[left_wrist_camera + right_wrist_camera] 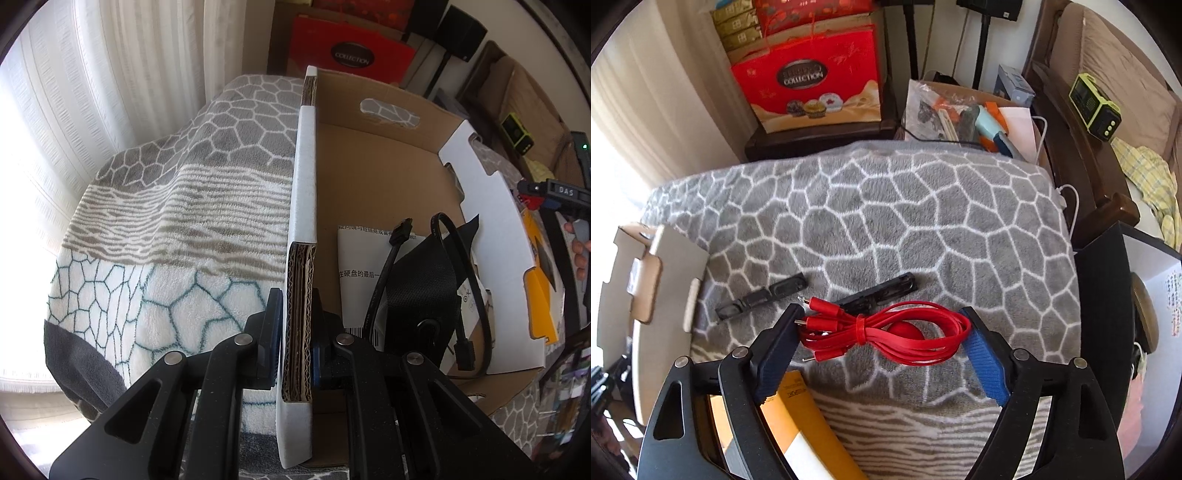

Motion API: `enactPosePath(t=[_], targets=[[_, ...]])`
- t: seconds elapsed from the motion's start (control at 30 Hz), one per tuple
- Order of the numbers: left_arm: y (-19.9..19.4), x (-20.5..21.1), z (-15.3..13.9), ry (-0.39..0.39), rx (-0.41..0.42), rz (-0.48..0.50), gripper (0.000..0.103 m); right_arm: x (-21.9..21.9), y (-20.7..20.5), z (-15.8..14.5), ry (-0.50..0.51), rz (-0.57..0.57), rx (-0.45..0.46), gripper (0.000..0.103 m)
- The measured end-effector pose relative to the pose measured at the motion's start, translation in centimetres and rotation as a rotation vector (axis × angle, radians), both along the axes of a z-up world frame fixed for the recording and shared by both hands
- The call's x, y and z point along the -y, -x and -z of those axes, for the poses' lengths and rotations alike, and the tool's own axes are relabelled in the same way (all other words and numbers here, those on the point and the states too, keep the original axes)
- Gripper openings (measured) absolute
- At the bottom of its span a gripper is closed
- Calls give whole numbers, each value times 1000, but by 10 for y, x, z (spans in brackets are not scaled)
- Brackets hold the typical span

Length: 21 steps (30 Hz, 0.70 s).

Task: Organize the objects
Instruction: 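Grasp the red cable bundle with the right gripper and lift, then lower the red cable bundle into the box and open the right gripper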

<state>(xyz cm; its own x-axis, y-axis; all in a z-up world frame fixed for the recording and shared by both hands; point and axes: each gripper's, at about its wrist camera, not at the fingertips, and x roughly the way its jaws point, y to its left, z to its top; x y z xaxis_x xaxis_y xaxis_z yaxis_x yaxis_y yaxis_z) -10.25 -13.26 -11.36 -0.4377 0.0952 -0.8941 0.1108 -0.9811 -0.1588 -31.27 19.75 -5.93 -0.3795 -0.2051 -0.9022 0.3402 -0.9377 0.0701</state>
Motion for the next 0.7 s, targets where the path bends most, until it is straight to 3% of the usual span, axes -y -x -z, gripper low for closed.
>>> enactPosePath(t=[0.43,0.7], targets=[[0,0,0,-2,1,-2,11,45,-52,-72,88,-182,-79,85],[0,2,1,-8,4,-7,11,113,-110,-82,93,-403,-85,85]])
